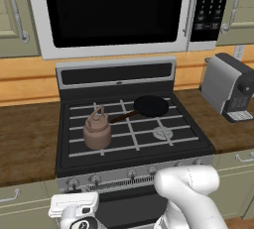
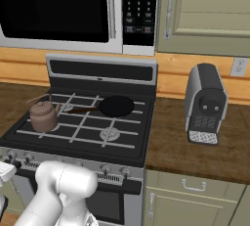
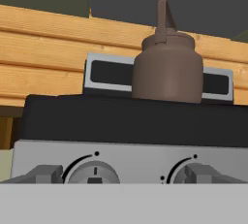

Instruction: Pick the kettle from the counter and place it on a stove burner. Then turn the burner on.

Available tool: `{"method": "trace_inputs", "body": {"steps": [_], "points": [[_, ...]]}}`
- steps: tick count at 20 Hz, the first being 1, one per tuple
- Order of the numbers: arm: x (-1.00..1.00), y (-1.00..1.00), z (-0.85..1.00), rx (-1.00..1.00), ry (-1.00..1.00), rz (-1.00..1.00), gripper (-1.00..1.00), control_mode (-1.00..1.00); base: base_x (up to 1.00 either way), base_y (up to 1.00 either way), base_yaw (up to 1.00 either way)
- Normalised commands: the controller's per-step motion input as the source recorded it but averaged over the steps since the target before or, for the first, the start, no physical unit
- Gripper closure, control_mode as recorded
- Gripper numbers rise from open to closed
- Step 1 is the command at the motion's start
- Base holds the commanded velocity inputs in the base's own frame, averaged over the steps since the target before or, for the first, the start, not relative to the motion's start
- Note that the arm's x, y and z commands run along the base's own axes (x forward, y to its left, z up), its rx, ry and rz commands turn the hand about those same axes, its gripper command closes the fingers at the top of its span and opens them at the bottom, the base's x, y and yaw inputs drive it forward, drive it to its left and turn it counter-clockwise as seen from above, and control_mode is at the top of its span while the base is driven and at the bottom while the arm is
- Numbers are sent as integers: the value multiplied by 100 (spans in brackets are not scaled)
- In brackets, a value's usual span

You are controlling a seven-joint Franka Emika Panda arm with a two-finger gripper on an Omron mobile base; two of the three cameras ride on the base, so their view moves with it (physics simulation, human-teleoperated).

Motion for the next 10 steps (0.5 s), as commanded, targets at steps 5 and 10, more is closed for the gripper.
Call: {"method": "trace_inputs", "body": {"steps": [5,10], "points": [[8,23,-27,0,0,2,-100,-100,0,0,0],[22,0,-3,0,0,0,-100,-100,0,0,0]]}}
